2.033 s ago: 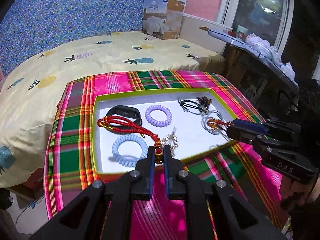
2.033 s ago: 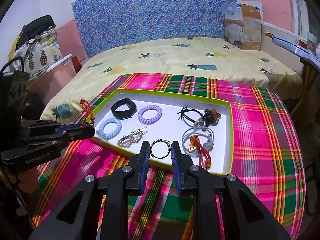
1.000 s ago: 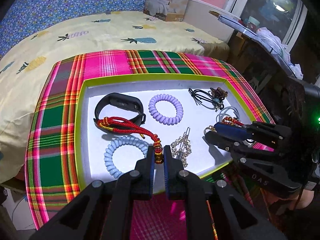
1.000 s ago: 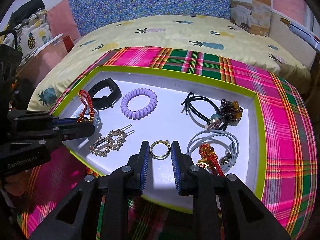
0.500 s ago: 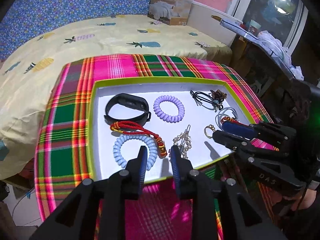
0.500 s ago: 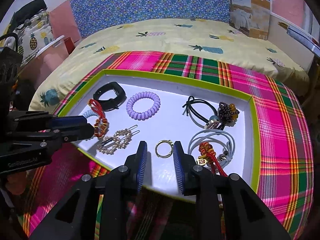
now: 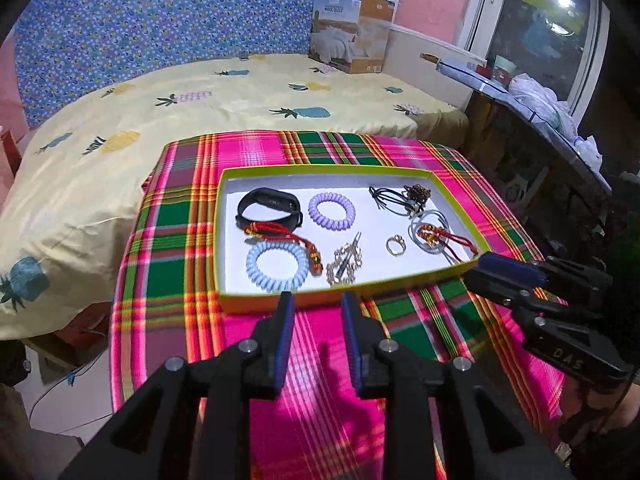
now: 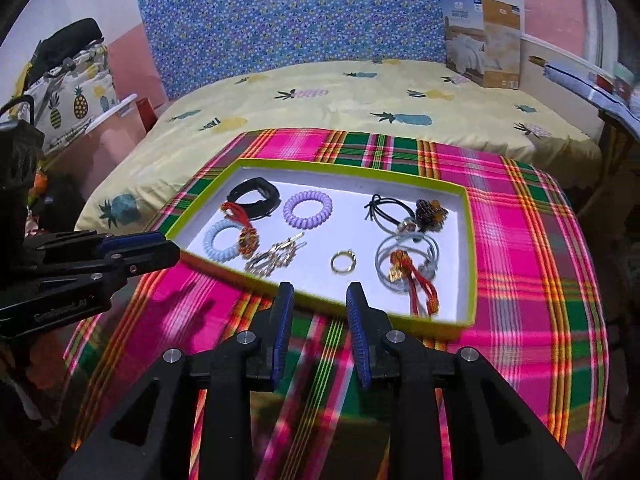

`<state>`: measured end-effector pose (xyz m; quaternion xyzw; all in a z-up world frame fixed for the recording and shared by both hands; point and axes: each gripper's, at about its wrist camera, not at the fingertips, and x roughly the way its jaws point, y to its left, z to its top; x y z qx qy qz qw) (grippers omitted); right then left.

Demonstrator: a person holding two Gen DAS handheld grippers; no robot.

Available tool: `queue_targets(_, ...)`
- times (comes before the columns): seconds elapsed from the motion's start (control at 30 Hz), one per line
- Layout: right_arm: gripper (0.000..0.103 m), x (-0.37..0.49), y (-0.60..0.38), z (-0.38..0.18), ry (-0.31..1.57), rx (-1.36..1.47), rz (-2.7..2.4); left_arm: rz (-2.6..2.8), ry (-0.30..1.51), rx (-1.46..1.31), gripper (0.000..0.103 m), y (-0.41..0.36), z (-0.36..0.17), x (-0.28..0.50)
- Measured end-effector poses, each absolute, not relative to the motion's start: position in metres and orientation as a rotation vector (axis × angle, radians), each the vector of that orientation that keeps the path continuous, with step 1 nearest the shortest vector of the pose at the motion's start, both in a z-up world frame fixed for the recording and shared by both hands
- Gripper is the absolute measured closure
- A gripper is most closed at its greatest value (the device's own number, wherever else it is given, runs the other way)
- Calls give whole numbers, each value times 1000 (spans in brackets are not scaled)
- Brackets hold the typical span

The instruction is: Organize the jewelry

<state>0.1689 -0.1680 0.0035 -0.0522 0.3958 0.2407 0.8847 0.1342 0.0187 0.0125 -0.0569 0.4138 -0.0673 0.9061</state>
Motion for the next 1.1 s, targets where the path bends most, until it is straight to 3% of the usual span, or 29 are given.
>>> queue_targets(0.5, 75, 94, -185, 12, 793, -90, 446, -60, 813, -102, 78, 11, 21, 69)
queue_targets(1.1, 75, 71, -188, 14, 785, -107, 436, -39, 786, -70, 78, 1, 25, 43)
